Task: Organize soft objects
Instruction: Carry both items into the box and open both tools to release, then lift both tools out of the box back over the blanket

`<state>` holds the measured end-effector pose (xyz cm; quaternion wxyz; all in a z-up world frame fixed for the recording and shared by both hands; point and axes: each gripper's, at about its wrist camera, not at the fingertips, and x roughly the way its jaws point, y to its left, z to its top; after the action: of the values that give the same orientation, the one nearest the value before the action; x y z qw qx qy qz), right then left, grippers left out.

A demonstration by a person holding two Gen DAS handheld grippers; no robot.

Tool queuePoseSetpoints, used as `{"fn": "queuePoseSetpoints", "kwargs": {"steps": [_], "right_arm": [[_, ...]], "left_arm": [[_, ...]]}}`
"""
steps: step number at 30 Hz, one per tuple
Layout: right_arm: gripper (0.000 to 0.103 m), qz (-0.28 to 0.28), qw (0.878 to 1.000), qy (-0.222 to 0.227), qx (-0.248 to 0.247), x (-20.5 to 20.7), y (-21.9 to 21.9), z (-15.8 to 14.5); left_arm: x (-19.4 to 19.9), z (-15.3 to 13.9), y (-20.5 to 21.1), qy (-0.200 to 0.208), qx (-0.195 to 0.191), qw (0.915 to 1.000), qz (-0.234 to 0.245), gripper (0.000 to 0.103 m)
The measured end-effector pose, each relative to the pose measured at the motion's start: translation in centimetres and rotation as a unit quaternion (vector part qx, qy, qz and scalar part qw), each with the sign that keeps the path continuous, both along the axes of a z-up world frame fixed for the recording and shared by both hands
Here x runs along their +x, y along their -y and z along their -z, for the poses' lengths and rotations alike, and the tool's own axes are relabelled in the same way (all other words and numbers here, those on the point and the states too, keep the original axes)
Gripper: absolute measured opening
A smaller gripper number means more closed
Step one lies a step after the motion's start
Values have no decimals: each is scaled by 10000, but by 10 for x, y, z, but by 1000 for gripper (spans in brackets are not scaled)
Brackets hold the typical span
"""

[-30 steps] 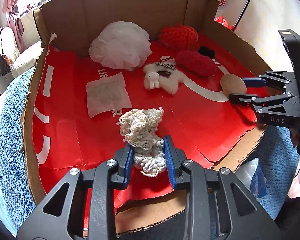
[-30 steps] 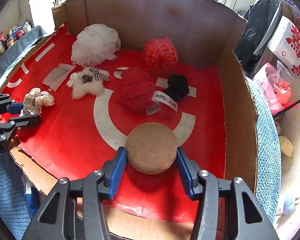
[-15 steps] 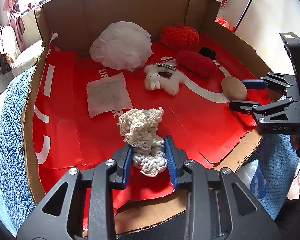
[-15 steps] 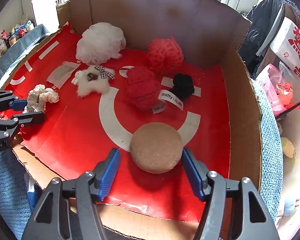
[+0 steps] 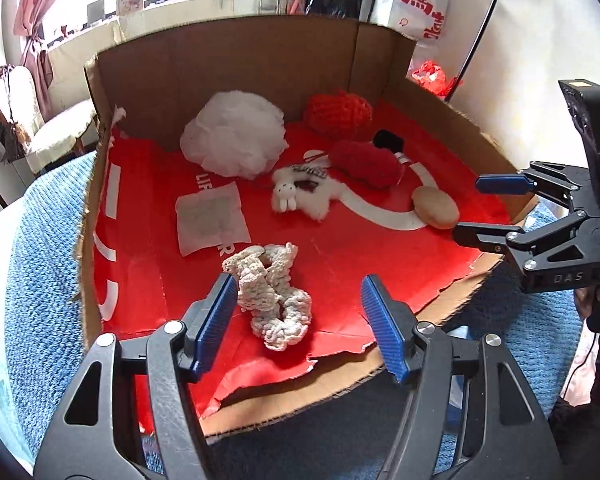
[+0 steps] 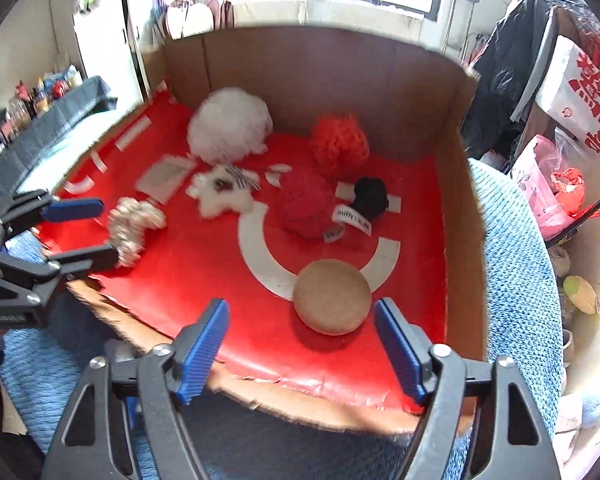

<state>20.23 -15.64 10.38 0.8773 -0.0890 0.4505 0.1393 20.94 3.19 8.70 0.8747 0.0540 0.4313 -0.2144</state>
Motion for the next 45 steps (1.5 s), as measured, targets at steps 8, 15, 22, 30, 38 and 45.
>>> {"fn": "queuePoseSetpoints", "kwargs": {"steps": [8,15,22,30,38,45], "right_arm": [[98,157,9948,745,677,-45,12,-50],[103,269,9850,1431,924,-94,16,-71],[103,439,9801,1682,957,-128,21,-57],[103,745,9762,1820,912,-153,27,-21],[103,925,9762,1817,741,-162,28,7],[103,853,9812,1546,782,-154,24,24]], "left_arm": [[-45,-38,-3,753,-297,9965,-218,77],[-90,-56,-3,1458,-507,9864,-559,88],[-125,-52,-4,1836,-553,9771,-927,95],[-151,-26,-8,1771,-653,9733,-1310,95],[-165,3,-2,1792,-462,9715,-1482,96],[-164,22,-3,1533,-332,9761,-1505,96]]}}
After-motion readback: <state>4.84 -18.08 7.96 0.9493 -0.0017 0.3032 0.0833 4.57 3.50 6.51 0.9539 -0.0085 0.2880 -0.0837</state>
